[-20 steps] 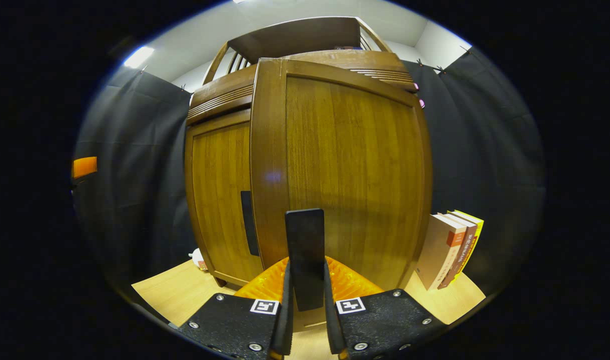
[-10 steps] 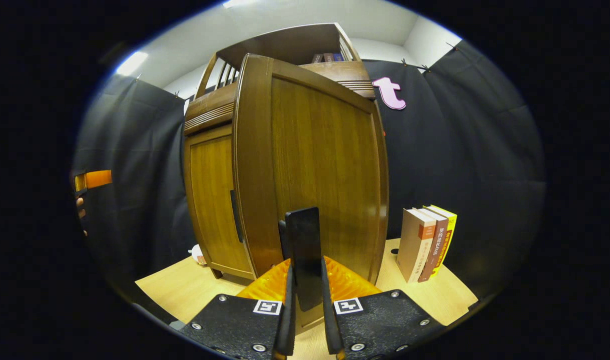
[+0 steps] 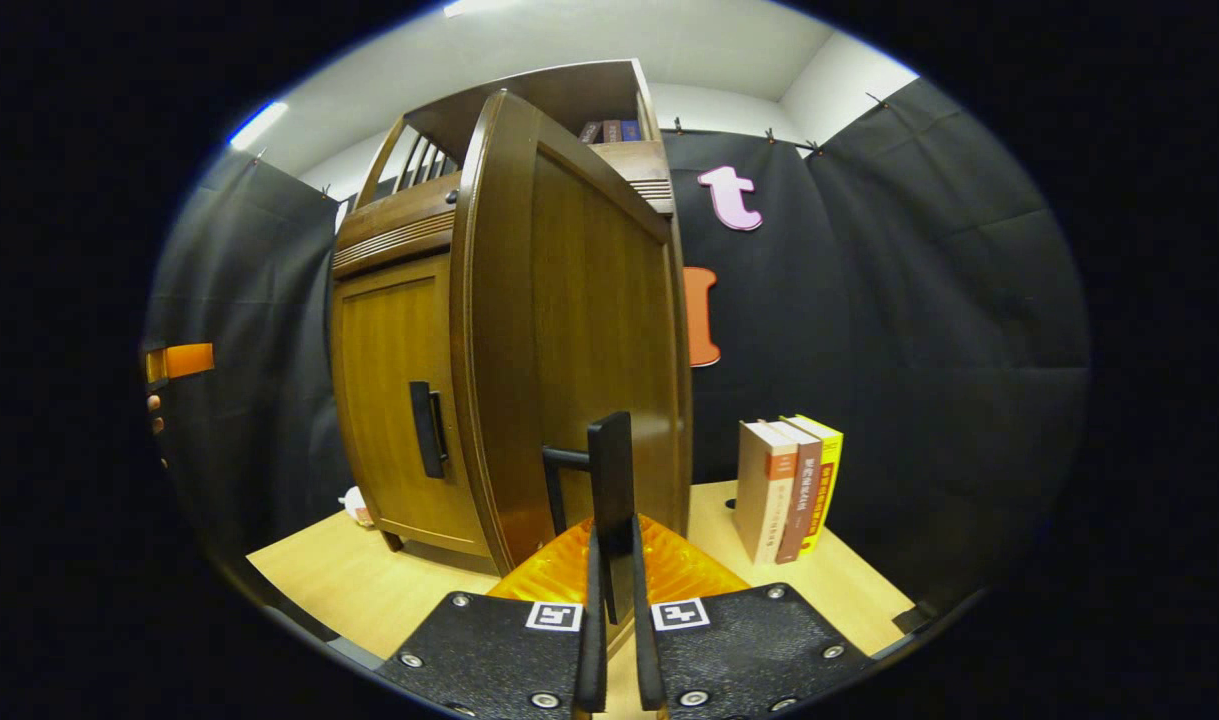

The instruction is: Open the right door of the double-door shoe cabinet with the right hand, and open the left door with the left hand.

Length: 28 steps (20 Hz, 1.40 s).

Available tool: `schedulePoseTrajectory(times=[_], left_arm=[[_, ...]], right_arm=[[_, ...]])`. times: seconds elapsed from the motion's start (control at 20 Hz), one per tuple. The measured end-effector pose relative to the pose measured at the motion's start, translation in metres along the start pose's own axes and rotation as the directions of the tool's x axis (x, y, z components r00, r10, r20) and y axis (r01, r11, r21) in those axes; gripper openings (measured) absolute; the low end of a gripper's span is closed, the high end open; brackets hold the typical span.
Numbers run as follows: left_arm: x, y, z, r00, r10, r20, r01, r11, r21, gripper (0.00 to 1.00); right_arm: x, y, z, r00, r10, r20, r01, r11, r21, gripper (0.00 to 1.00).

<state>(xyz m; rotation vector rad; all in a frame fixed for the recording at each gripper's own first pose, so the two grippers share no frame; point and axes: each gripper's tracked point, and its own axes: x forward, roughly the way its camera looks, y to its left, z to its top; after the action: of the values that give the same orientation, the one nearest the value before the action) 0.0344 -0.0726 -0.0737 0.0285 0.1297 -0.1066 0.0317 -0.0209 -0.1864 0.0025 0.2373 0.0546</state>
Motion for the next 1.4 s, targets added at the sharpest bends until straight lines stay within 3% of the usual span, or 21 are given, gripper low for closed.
schedulePoseTrajectory(times=[0.15, 0.3, 0.35, 0.4, 0.7, 0.75, 0.8, 0.95, 1.1, 1.2, 1.25, 1.3, 1.35, 1.4], left_arm=[[0.004, -0.011, -0.002, 1.000, -0.004, -0.001, 0.004, 1.000, -0.007, 0.98], [0.011, -0.019, -0.005, 1.000, -0.005, 0.001, 0.005, 1.000, -0.004, 0.98], [0.014, -0.018, -0.005, 1.000, 0.003, 0.004, -0.003, 1.000, -0.002, 0.98], [0.017, -0.016, -0.006, 1.000, 0.017, 0.006, -0.017, 1.000, -0.002, 0.98], [0.049, -0.018, -0.013, 0.998, 0.052, 0.021, -0.052, 0.999, -0.011, 0.98], [0.054, -0.020, -0.015, 0.998, 0.053, 0.021, -0.053, 0.999, -0.012, 0.98], [0.058, -0.023, -0.017, 0.998, 0.055, 0.019, -0.054, 0.998, -0.011, 0.98], [0.076, -0.034, -0.028, 0.999, 0.047, 0.013, -0.047, 0.999, -0.006, 0.98], [0.096, -0.051, -0.043, 1.000, 0.030, -0.008, -0.030, 0.999, 0.011, 0.98], [0.108, -0.064, -0.053, 1.000, 0.008, -0.024, -0.008, 1.000, 0.025, 0.98], [0.115, -0.070, -0.056, 1.000, 0.000, -0.028, 0.001, 1.000, 0.029, 0.98], [0.118, -0.076, -0.059, 0.999, -0.007, -0.031, 0.008, 0.999, 0.031, 0.98], [0.123, -0.082, -0.064, 0.999, -0.016, -0.037, 0.017, 0.999, 0.033, 0.98], [0.127, -0.085, -0.070, 0.999, -0.025, -0.042, 0.026, 0.999, 0.033, 0.98]], right_arm=[[-0.006, -0.027, 0.002, 0.999, -0.046, 0.001, 0.046, 0.999, -0.004, 0.04], [-0.008, -0.041, 0.002, 0.999, -0.040, 0.002, 0.040, 0.999, 0.009, 0.03], [-0.008, -0.046, 0.002, 0.999, -0.038, 0.000, 0.038, 0.999, 0.005, 0.08], [-0.007, -0.052, 0.002, 0.999, -0.037, 0.000, 0.037, 0.999, -0.002, 0.02], [-0.007, -0.080, 0.005, 1.000, -0.012, 0.001, 0.012, 1.000, 0.010, 0.02], [-0.009, -0.086, 0.007, 1.000, -0.011, 0.005, 0.011, 1.000, 0.013, 0.07], [-0.010, -0.092, 0.008, 1.000, -0.014, 0.012, 0.014, 1.000, 0.013, 0.02], [-0.020, -0.112, 0.012, 0.999, -0.039, 0.034, 0.039, 0.999, 0.010, 0.02], [-0.031, -0.108, 0.013, 0.999, -0.004, 0.049, 0.001, 0.999, 0.051, 0.02], [-0.037, -0.117, 0.020, 0.997, -0.018, 0.071, 0.015, 0.999, 0.046, 0.08], [-0.040, -0.119, 0.023, 0.996, -0.025, 0.082, 0.021, 0.999, 0.041, 0.03], [-0.043, -0.122, 0.025, 0.995, -0.035, 0.090, 0.032, 0.999, 0.035, 0.09], [-0.046, -0.127, 0.028, 0.994, -0.047, 0.100, 0.044, 0.999, 0.032, 0.06], [-0.050, -0.132, 0.030, 0.993, -0.059, 0.105, 0.056, 0.998, 0.028, 0.18]])
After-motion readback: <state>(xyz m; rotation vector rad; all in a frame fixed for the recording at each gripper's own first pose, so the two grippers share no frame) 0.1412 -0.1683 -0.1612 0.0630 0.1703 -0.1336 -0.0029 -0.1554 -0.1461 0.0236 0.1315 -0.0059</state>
